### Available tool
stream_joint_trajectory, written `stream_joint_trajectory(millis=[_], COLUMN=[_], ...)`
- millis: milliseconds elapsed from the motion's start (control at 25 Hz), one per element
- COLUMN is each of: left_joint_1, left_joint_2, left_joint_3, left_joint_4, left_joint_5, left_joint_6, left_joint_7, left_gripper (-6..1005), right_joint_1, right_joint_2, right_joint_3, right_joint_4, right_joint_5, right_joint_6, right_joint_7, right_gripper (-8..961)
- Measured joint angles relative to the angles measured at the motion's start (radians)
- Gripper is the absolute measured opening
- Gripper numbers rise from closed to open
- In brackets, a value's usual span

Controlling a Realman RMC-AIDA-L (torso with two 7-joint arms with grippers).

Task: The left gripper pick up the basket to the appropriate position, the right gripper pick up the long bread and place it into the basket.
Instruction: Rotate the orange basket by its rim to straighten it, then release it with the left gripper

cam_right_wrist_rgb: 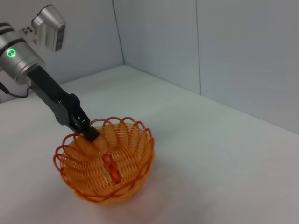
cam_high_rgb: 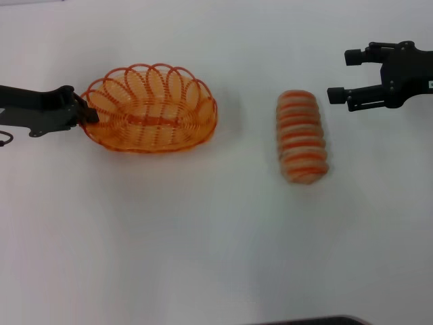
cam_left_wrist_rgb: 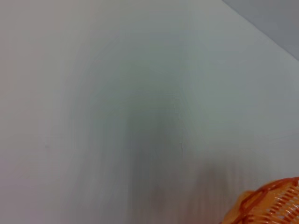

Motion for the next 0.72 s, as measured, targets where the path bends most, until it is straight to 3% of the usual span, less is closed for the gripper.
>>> stream_joint_trajectory(millis=[160, 720], left_joint_1=[0.006, 0.016], left_joint_2=[-0.014, -0.018], left_joint_3=[0.003, 0.002], left_joint_4=[0.010, 0.004], left_joint_5=[0.000, -0.005], left_joint_6=[-0.021, -0.039], left_joint_7=[-0.005, -0.008], left_gripper=[90, 89], right_joint_1=[0.002, 0.004], right_joint_2=[0.000, 0.000], right_joint_3=[-0.001, -0.007], right_joint_4=[0.000, 0.000], right_joint_5=[0.000, 0.000], right_joint_6=[0.005, 0.013], right_joint_7=[0.000, 0.000], right_gripper=[946, 946])
